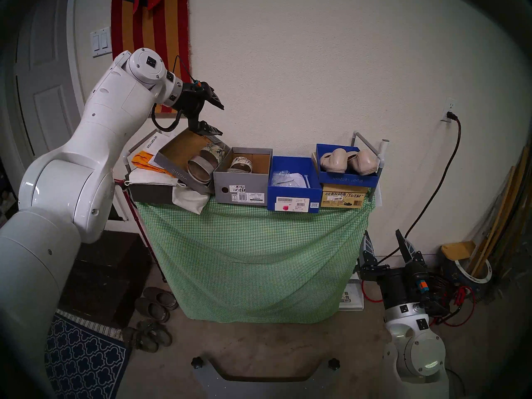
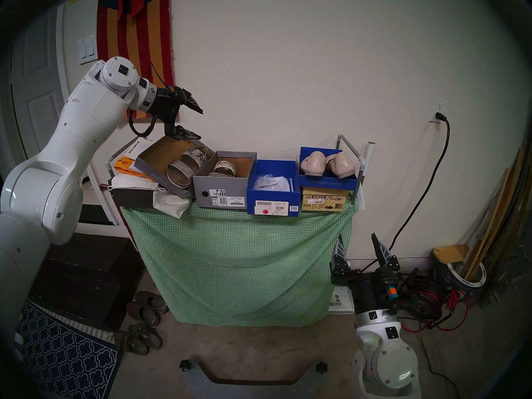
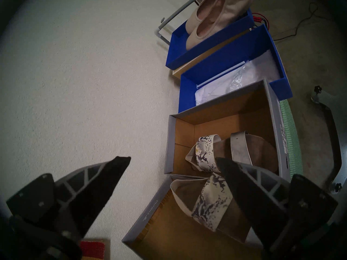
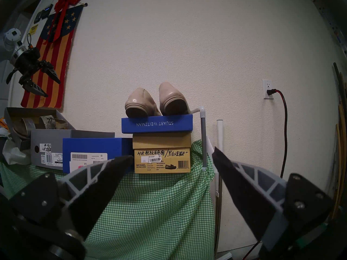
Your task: Put shoes into shoe box
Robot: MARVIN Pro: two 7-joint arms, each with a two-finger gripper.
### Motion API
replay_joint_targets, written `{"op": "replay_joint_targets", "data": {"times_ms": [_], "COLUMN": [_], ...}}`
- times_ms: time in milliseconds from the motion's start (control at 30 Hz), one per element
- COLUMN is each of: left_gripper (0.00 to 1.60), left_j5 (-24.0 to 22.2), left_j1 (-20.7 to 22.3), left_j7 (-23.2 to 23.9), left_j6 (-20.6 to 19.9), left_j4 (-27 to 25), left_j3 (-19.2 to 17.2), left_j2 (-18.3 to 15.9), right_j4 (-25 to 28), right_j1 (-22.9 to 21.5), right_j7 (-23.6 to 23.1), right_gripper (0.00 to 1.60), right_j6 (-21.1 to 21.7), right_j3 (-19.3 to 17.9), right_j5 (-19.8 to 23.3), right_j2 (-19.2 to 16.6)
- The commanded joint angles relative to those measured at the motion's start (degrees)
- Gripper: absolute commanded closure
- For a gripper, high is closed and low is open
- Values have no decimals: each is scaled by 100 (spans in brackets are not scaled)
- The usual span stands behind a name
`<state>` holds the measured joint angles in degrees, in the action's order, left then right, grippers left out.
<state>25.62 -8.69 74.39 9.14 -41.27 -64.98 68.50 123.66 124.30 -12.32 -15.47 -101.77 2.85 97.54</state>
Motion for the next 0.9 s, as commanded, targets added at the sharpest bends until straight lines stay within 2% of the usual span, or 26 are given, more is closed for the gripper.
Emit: {"op": "replay_joint_targets", "data": {"times_ms": [0, 33, 100, 133, 433, 567, 700, 867], "left_gripper": [0, 0, 0, 0, 0, 0, 0, 0], "left_j5": [357, 472, 487, 611, 997, 1060, 1030, 1010], "left_j1": [130, 184, 240, 264, 526, 594, 675, 620], "left_j7": [237, 290, 449, 502, 796, 699, 455, 78], "left_j6": [-52, -172, -105, -245, -180, -48, 193, 274], "left_j4": [-160, -107, 17, 36, 300, 576, 1128, 1612], "left_j3": [364, 469, 523, 622, 1000, 1043, 1020, 1000], "left_j2": [-9, -6, -6, -1, 43, 82, 270, 544], "right_j4": [23, 23, 23, 23, 23, 23, 24, 22], "right_j1": [-15, -16, -16, -16, -18, -19, -20, -21], "right_j7": [12, 11, 10, 8, 0, -3, -7, -13], "right_gripper": [0, 0, 0, 0, 0, 0, 0, 0], "right_j6": [10, 10, 11, 10, 10, 11, 12, 9], "right_j3": [13, 13, 12, 12, 8, 6, 4, 1], "right_j5": [-14, -15, -16, -16, -20, -22, -23, -22], "right_j2": [10, 11, 14, 14, 23, 28, 32, 35]}}
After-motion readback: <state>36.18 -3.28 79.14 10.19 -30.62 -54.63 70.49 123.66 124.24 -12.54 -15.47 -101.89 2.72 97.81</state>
